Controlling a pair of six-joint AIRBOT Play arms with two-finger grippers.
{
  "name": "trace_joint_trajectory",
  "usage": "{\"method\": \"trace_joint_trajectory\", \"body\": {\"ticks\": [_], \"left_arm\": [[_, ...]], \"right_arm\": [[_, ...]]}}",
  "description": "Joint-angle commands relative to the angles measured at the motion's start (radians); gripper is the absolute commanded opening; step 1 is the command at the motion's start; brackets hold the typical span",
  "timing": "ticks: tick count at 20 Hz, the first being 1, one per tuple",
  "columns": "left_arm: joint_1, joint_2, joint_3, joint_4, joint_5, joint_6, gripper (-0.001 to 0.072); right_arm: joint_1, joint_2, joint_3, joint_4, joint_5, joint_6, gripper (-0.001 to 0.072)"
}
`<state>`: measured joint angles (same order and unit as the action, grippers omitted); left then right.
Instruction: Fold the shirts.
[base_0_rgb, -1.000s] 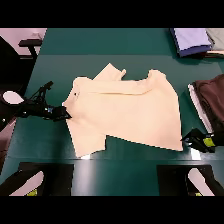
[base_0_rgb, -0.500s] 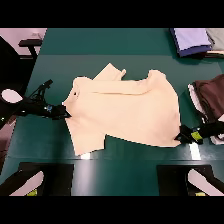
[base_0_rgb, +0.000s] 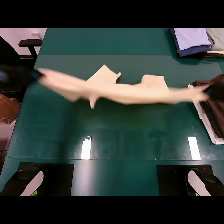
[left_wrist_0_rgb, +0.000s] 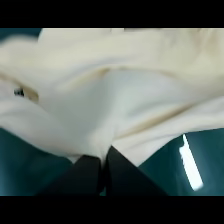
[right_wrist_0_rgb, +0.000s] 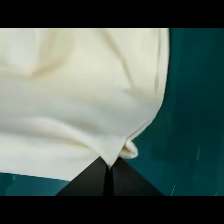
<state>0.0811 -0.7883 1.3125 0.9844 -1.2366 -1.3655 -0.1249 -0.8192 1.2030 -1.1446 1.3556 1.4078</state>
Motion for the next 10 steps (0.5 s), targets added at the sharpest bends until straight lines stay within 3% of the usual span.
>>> {"method": "trace_joint_trajectory", "body": {"ticks": [1, 6, 10], "left_arm": [[0.0, 0.058, 0.351, 0.014, 0.019, -0.026, 0.0026], [0.001, 0.058, 0.745, 0.044, 0.04, -0.105, 0.0025], [0.001, 0.058, 0.841, 0.124, 0.074, -0.132, 0.0025]], "right_arm": [[0.005, 0.055, 0.363, -0.008, -0.019, 0.007, 0.0019], [0.005, -0.01, 0.793, -0.014, 0.065, 0.007, 0.0018], [0.003, -0.089, 1.007, -0.091, 0.166, 0.061, 0.0017]]}}
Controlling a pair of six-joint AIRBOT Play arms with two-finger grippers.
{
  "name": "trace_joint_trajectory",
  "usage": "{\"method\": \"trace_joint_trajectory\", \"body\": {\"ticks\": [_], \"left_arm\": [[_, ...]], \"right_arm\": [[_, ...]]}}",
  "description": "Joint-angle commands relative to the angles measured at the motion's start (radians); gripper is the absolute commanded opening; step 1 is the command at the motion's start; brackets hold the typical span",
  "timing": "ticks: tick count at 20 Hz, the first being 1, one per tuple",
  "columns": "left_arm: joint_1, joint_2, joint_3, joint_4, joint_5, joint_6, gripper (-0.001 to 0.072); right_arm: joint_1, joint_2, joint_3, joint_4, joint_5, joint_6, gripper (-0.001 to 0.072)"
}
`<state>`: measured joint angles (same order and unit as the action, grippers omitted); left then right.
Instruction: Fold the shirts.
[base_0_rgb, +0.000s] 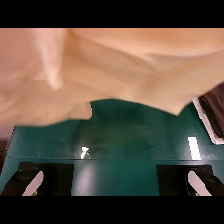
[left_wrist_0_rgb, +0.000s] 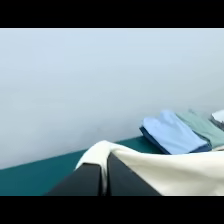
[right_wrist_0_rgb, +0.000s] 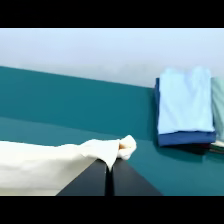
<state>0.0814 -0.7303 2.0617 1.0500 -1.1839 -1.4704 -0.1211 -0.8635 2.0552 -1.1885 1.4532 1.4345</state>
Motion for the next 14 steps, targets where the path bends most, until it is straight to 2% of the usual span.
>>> {"method": "trace_joint_trajectory", "body": {"ticks": [1, 4, 8, 11, 14], "left_arm": [[0.0, -0.003, 0.076, 0.061, 0.013, -0.038, 0.0025], [0.0, -0.012, -0.105, 0.066, -0.003, -0.049, 0.0025], [0.0, -0.15, -0.375, 0.058, -0.137, -0.039, 0.0026], [0.0, -0.319, -0.576, 0.05, -0.133, 0.01, 0.0026], [-0.005, -0.525, -0.681, 0.04, -0.075, 0.052, 0.0026]], "right_arm": [[-0.001, -0.057, 0.156, -0.043, 0.08, 0.035, 0.0017], [0.0, -0.093, 0.016, -0.034, 0.085, 0.059, 0.0017], [0.057, -0.229, -0.232, -0.046, 0.101, 0.058, 0.0017], [0.137, -0.418, -0.361, -0.122, 0.092, 0.058, 0.0017], [0.153, -0.618, -0.424, -0.14, 0.063, 0.058, 0.0017]]}}
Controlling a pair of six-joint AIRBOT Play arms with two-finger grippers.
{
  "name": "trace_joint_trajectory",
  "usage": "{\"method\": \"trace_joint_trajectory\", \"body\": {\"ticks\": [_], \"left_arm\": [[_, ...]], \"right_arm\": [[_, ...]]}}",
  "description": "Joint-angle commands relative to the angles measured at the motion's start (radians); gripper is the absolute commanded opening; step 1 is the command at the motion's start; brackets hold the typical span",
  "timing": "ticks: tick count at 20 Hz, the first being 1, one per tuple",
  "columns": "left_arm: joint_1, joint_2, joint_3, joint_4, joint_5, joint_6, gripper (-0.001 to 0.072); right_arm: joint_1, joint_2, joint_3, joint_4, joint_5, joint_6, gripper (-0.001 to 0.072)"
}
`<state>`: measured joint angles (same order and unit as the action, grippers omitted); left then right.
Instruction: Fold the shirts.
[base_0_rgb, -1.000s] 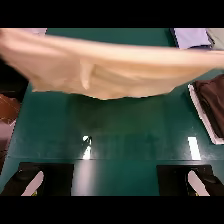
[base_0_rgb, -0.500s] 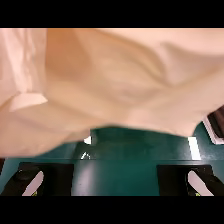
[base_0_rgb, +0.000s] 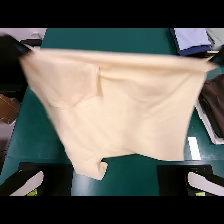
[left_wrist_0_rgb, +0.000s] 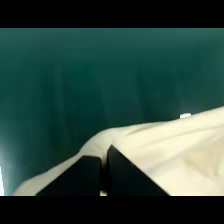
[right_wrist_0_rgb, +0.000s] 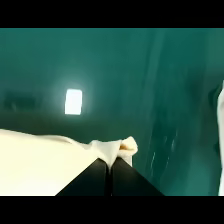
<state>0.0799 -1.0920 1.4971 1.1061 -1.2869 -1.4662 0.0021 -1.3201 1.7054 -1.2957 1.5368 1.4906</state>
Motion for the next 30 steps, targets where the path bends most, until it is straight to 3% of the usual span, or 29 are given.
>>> {"method": "trace_joint_trajectory", "body": {"ticks": [1, 5, 8, 11, 14, 22, 23, 24, 25, 30], "left_arm": [[-0.003, -0.241, -0.115, -0.02, 0.066, 0.068, 0.0027], [-0.003, -0.437, -0.027, -0.055, 0.187, 0.114, 0.0026], [-0.003, -0.476, 0.064, -0.047, 0.187, 0.114, 0.0027], [0.0, -0.473, 0.096, -0.038, 0.081, 0.114, 0.0027], [0.0, -0.473, 0.053, 0.013, -0.071, 0.113, 0.0026], [0.0, -0.474, -0.237, 0.011, -0.041, 0.111, 0.0042], [0.0, -0.474, -0.248, 0.011, -0.037, 0.109, 0.0303], [0.0, -0.473, -0.249, 0.01, -0.037, 0.105, 0.0541], [0.0, -0.469, -0.247, 0.008, -0.041, 0.104, 0.0538], [0.0, -0.241, -0.317, 0.16, -0.058, 0.058, 0.0538]], "right_arm": [[0.026, -0.221, -0.066, -0.032, -0.041, 0.002, 0.0017], [0.02, -0.407, 0.098, -0.031, -0.072, 0.002, 0.0018], [0.02, -0.456, 0.228, -0.032, -0.062, 0.0, 0.0018], [0.019, -0.427, 0.242, -0.039, -0.032, -0.019, 0.0017], [0.019, -0.338, 0.083, -0.043, -0.056, -0.026, 0.0017], [0.024, -0.207, -0.335, -0.031, -0.201, -0.024, 0.0019], [0.024, -0.195, -0.36, -0.031, -0.21, -0.023, 0.0032], [0.023, -0.186, -0.373, -0.031, -0.211, -0.023, 0.0245], [0.021, -0.177, -0.375, -0.031, -0.206, -0.024, 0.0453], [0.009, -0.015, -0.391, -0.031, -0.111, -0.026, 0.0464]]}}
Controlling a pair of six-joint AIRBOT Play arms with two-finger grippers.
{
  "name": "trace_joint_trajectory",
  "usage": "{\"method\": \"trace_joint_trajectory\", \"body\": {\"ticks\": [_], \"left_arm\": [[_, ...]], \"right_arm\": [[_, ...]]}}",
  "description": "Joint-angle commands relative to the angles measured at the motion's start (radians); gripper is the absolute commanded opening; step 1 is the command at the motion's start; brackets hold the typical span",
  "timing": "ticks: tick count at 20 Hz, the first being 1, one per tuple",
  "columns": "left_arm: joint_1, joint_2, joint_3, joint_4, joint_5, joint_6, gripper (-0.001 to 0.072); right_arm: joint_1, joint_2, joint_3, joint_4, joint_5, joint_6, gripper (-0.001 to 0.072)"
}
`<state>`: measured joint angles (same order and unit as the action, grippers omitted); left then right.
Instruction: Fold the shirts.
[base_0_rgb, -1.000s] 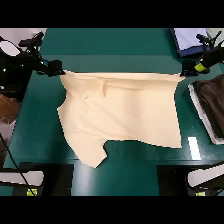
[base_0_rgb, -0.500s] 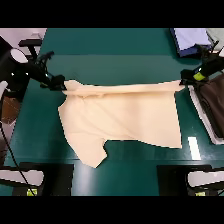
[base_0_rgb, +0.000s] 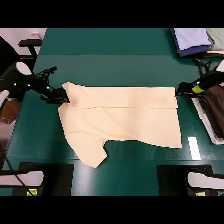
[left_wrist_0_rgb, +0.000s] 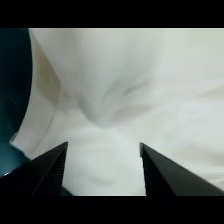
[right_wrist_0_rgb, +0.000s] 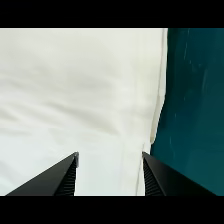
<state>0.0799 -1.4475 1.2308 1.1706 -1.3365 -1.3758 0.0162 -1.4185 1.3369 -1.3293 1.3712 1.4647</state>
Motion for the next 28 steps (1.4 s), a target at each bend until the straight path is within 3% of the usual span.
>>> {"method": "trace_joint_trajectory", "body": {"ticks": [1, 8, 15, 19, 20, 21, 22, 25, 28], "left_arm": [[0.0, 0.183, -0.106, 0.127, -0.019, -0.04, 0.0538], [0.0, 0.548, -0.642, 0.017, -0.035, -0.114, 0.0538], [0.0, 0.565, -0.849, -0.219, 0.109, -0.068, 0.0538], [-0.008, 0.565, -0.868, -0.244, 0.13, -0.059, 0.0536], [-0.03, 0.565, -0.867, -0.244, 0.136, -0.058, 0.0373], [-0.06, 0.565, -0.867, -0.246, 0.145, -0.056, 0.0162], [-0.086, 0.565, -0.866, -0.257, 0.153, -0.056, 0.0023], [-0.131, 0.566, -0.818, -0.248, 0.116, -0.057, 0.0025], [-0.132, 0.567, -0.744, -0.211, 0.06, -0.057, 0.0025]], "right_arm": [[-0.005, 0.131, -0.044, 0.003, 0.059, 0.0, 0.0462], [-0.005, 0.356, -0.201, 0.003, -0.034, 0.0, 0.0452], [-0.004, 0.36, -0.202, 0.003, -0.034, 0.0, 0.0452], [-0.004, 0.36, -0.202, 0.003, -0.035, 0.001, 0.0452], [-0.004, 0.36, -0.202, 0.003, -0.034, 0.001, 0.0452], [-0.004, 0.36, -0.202, 0.003, -0.031, 0.001, 0.0452], [-0.004, 0.361, -0.202, 0.003, -0.016, 0.0, 0.0452], [-0.065, 0.362, -0.215, -0.002, 0.09, 0.0, 0.0452], [-0.223, 0.422, -0.379, -0.008, 0.14, 0.0, 0.0453]]}}
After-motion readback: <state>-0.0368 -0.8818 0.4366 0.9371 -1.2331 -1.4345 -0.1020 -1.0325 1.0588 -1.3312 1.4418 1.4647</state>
